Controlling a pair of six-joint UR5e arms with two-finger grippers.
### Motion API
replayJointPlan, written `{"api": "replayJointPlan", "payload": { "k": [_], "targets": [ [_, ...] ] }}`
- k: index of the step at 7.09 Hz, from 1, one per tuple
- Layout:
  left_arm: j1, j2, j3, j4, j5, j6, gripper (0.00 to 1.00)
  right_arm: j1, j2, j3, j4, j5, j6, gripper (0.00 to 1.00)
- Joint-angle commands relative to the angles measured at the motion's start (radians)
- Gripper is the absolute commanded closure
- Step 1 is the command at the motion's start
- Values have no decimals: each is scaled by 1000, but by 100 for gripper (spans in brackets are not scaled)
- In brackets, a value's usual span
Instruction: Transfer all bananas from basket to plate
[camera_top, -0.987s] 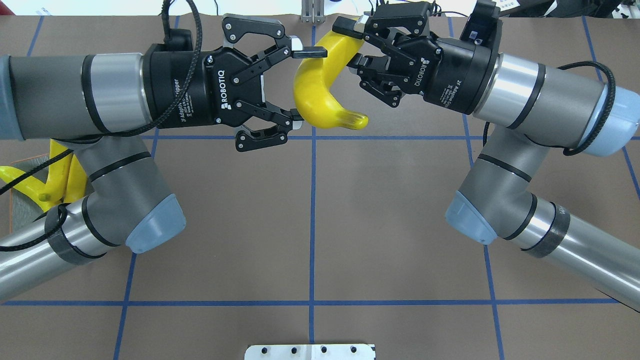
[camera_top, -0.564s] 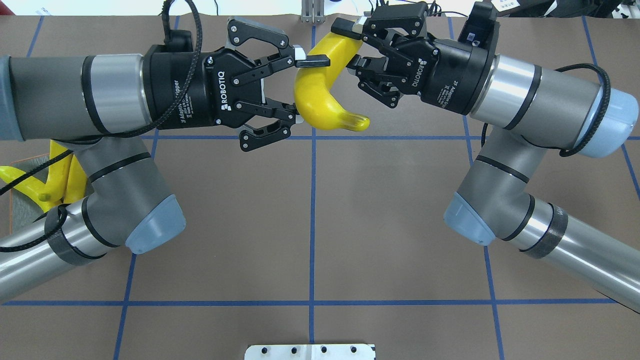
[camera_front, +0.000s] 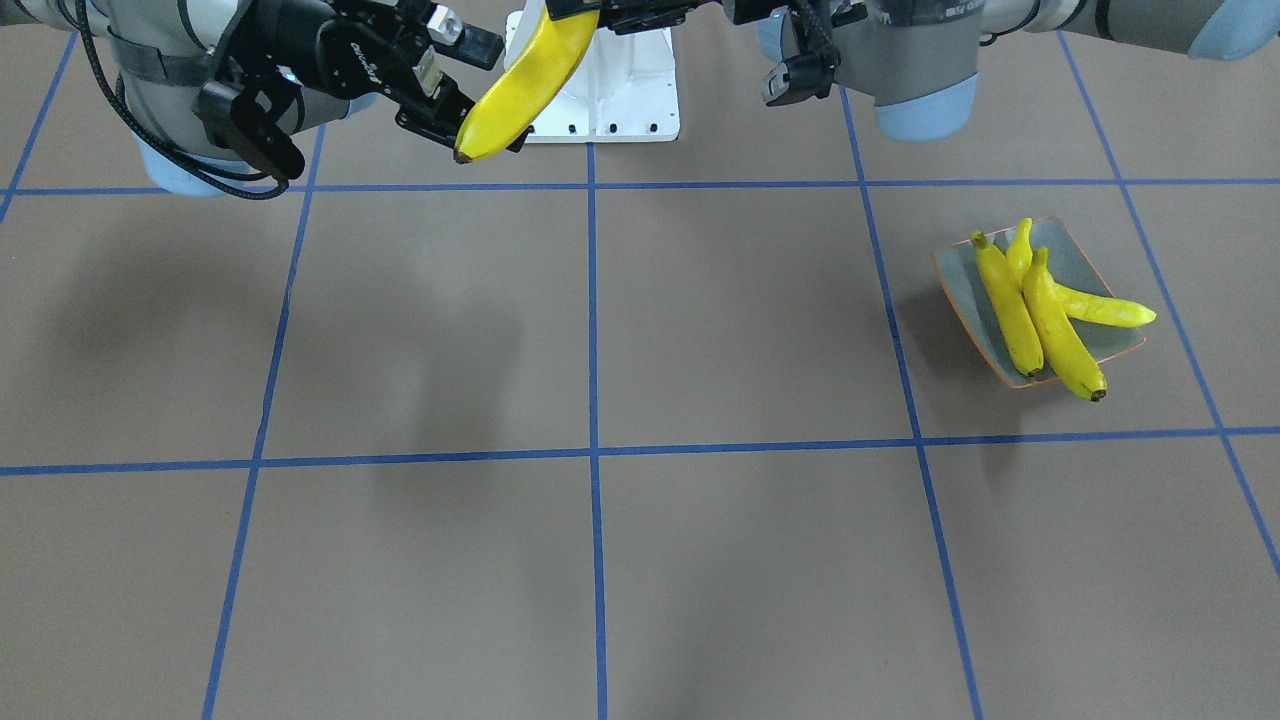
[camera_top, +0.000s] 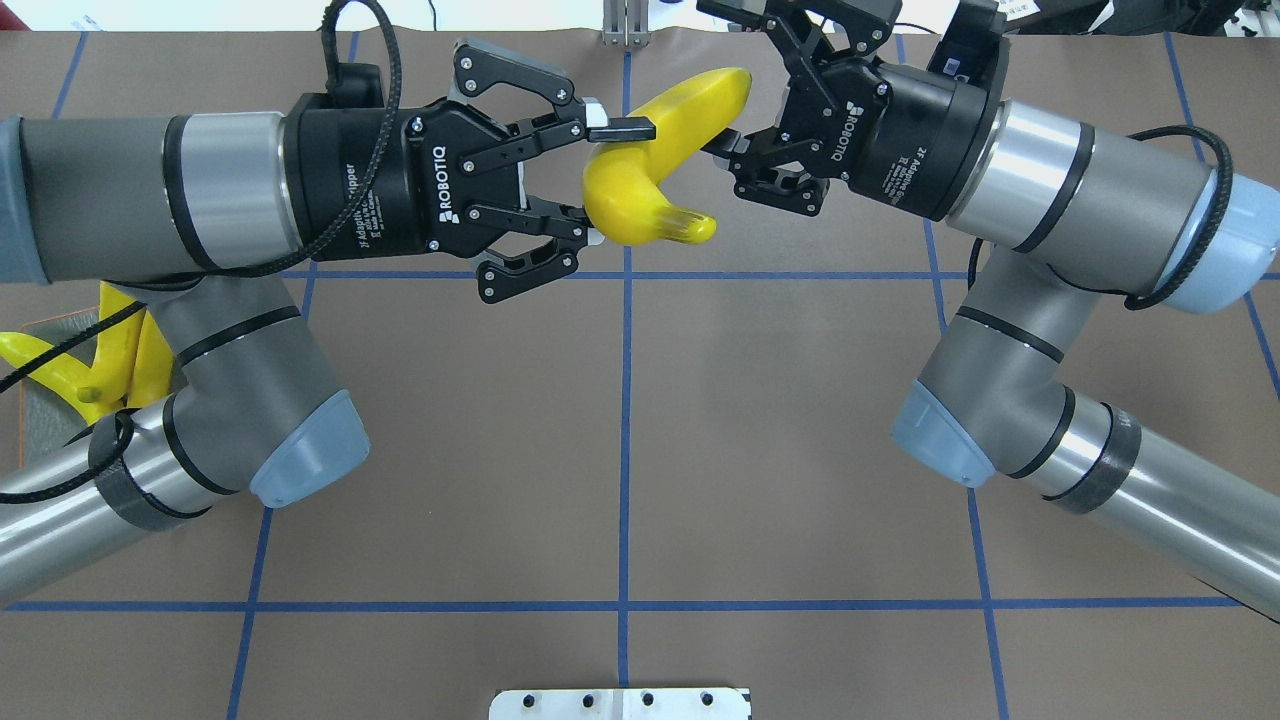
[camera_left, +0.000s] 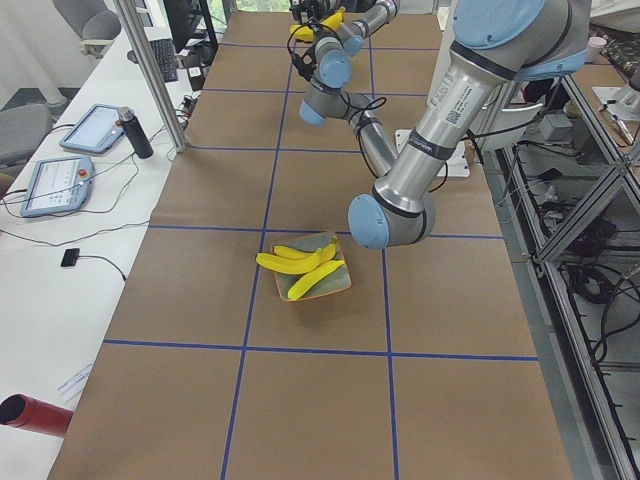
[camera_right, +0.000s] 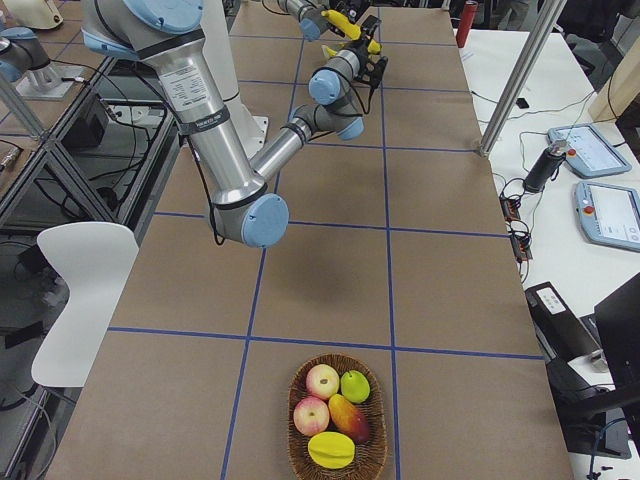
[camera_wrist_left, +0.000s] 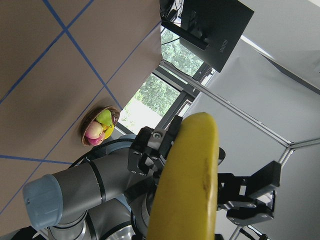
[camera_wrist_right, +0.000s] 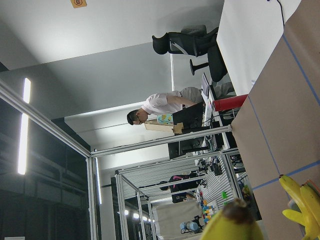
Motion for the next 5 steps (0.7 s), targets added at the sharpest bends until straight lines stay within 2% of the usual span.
{"api": "replayJointPlan", "payload": {
  "k": [1, 3, 4, 5],
  "targets": [
    [-5, 4, 6, 0, 3, 1, 100, 50, -21, 0, -3, 34, -6, 0],
    [-7, 5, 12, 0, 29, 0, 100, 163, -73, -14, -5, 176, -6, 0],
    [-8, 5, 11, 0, 36, -2, 100, 182, -81, -31, -5, 195, -10, 0],
    [-10, 5, 12, 0, 37, -2, 100, 228, -94, -52, -6, 268, -23, 0]
  ]
}}
